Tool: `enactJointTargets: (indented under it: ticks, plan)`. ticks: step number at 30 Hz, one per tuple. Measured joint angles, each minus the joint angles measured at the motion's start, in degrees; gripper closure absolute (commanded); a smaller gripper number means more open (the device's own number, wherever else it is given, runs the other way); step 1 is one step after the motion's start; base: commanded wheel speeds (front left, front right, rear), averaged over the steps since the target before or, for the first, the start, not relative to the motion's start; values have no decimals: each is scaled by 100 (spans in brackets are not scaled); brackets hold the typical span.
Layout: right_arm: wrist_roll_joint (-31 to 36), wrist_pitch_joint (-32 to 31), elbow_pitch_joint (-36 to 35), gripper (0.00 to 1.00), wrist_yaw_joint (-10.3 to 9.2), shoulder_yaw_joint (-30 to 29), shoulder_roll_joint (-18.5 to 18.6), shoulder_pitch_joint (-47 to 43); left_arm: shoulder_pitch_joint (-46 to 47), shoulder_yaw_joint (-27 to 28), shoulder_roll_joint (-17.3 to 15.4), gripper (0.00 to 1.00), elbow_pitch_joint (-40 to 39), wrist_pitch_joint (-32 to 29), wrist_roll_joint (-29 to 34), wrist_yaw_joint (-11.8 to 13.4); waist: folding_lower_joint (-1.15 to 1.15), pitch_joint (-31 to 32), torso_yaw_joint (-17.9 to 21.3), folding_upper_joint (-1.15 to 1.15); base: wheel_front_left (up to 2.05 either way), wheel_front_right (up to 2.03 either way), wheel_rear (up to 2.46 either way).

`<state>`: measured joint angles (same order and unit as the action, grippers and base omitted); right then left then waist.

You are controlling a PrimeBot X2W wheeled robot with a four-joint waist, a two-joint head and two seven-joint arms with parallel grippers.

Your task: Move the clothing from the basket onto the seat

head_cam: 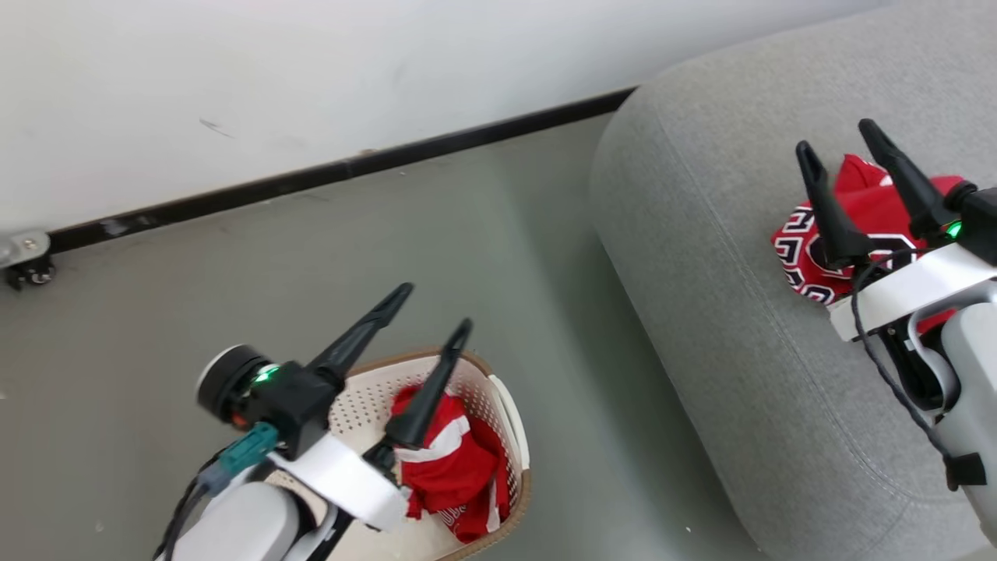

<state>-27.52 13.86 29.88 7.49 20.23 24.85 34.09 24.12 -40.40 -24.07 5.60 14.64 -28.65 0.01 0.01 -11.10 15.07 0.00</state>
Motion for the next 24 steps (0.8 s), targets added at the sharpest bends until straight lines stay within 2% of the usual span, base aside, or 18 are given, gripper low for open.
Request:
enactJointTargets:
  ticks: [6,15,24]
  plan:
    - [87,0,-3,0,0,86,-154,-17,-441,501,-40,0,25,0,-51,282,0,204,-236,0,0,0,0]
    - [282,0,86,0,0,14,-427,-458,-1129,1188,85,0,286,0,-238,769,0,515,-581,0,0,0,0]
    - [575,1,216,0,0,-296,-586,-970,-1510,1669,129,0,392,0,-141,1040,0,806,-869,0,0,0,0]
